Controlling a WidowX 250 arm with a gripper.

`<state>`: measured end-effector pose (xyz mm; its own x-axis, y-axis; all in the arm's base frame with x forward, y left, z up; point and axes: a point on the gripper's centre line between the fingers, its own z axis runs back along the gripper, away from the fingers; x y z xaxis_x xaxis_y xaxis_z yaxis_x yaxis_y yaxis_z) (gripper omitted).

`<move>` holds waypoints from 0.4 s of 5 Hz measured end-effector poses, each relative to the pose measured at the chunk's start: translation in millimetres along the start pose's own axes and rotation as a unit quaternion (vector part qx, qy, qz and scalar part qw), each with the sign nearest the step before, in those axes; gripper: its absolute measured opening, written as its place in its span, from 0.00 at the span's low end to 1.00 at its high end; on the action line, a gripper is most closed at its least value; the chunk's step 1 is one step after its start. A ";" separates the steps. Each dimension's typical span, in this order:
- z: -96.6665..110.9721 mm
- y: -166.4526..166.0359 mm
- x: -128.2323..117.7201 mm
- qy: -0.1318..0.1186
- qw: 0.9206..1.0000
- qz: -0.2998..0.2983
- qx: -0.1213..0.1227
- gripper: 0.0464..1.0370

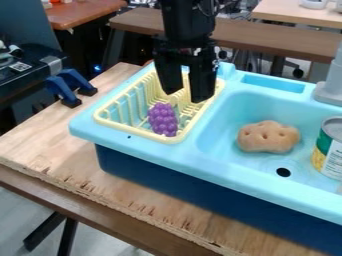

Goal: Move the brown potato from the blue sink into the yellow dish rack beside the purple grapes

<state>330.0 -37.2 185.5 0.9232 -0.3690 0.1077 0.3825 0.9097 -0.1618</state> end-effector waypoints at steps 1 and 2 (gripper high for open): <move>-12.4 2.0 -0.6 0.018 1.000 0.001 -0.006 0.97; -5.9 -7.4 19.9 0.007 0.998 -0.057 0.009 0.97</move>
<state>345.8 -52.4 183.0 0.8746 -0.4723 0.1097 0.4837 0.8652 -0.1323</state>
